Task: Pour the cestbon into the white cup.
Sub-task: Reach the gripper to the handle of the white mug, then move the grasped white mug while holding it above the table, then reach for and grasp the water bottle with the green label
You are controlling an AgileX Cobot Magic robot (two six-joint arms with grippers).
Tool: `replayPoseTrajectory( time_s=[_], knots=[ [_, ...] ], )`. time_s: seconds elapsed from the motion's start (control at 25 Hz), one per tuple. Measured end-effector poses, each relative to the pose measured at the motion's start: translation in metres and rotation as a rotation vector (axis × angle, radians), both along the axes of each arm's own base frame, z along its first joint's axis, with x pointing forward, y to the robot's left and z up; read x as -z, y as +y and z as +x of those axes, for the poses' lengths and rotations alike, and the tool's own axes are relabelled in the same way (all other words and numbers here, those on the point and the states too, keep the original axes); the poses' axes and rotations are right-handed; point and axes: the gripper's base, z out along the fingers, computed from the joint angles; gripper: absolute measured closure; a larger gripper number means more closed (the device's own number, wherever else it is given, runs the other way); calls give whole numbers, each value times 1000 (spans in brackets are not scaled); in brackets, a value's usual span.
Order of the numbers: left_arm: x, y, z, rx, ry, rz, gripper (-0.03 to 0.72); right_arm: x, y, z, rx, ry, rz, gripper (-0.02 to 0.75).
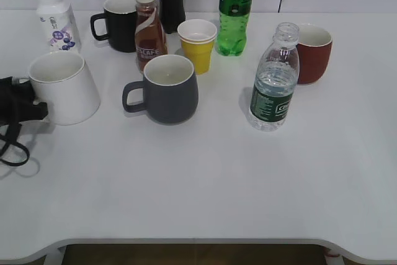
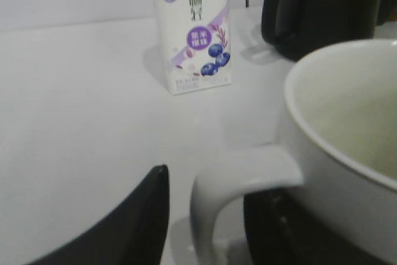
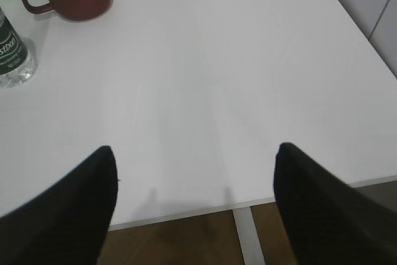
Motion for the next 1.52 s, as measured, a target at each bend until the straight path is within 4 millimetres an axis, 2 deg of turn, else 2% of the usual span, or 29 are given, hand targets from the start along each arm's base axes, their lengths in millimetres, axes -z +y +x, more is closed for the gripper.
replayPoseTrajectory(
  time_s=[0.08,0.16,0.2,0.28,0.4,0.56,0.64,0.76,0.84,0.92,1.0,1.08,1.2,1.36,1.52],
  knots=[
    [4,-1,5,13,8,3,466,0,0,0,0,0,0,149],
    [3,-3,6,26,-5,5,605,0,0,0,-2,0,3,149],
    [2,-3,6,31,-14,5,638,-1,1,0,-6,-4,6,150],
    [1,-3,6,36,-22,6,650,-8,3,1,-40,-57,-1,164],
    [-8,-4,5,54,-36,16,659,-34,11,19,-143,-255,-107,211],
    [-30,-7,2,86,-98,24,659,-68,21,60,-223,-512,-266,249],
    [-41,-7,0,90,-128,26,659,-75,25,82,-221,-561,-260,254],
    [-56,-7,-3,92,-157,31,659,-72,31,115,-234,-545,-232,255],
    [-63,-7,-5,100,-170,36,659,-63,40,135,-272,-521,-171,256],
    [-68,-8,-7,120,-181,47,659,-45,56,150,-328,-502,-63,256],
    [-74,-10,-9,137,-198,56,659,-18,73,158,-397,-453,7,256],
    [-79,-11,-12,156,-219,66,659,21,89,164,-464,-338,11,256],
    [-89,-12,-15,169,-254,67,659,58,98,173,-476,-222,9,233],
    [-98,-13,-19,183,-277,75,660,84,108,192,-468,-169,10,124],
    [-98,-17,-22,237,-261,115,660,104,122,215,-474,-114,-4,99]
  ],
)
